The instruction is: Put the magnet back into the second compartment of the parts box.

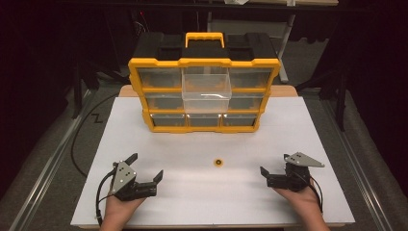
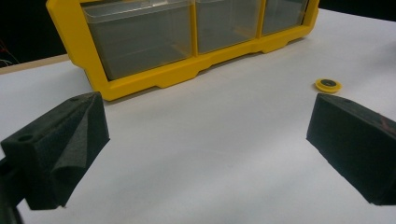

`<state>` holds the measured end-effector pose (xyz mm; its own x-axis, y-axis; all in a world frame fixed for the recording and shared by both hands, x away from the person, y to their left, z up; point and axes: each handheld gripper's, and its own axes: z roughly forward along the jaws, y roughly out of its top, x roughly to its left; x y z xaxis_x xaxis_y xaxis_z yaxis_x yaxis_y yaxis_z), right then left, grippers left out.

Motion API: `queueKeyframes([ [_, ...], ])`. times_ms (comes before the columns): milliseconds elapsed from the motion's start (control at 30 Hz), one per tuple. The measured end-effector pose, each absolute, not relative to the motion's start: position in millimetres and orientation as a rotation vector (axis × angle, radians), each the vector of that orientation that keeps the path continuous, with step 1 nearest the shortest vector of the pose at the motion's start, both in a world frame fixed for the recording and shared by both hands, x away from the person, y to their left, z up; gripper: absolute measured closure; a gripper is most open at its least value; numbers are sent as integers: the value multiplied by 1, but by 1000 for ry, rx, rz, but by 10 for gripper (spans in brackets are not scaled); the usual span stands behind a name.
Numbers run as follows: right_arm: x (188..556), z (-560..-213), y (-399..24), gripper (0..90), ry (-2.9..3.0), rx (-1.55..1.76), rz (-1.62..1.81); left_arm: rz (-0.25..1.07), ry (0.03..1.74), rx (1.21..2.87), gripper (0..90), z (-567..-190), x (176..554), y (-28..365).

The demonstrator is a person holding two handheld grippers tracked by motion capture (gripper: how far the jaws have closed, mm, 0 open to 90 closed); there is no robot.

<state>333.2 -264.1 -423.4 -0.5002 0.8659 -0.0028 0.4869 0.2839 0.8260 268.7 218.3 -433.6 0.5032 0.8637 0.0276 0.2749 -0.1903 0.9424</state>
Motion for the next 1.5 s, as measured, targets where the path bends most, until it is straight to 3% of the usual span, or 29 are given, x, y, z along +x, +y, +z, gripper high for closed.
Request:
queueKeyframes([
  [733,337,-428,-264,2,2305,1215,1028,715,962,1740,2,-434,269,217],
  [1500,358,-425,-198,7,2387,1060,1138,711,945,1739,2,-434,269,215],
])
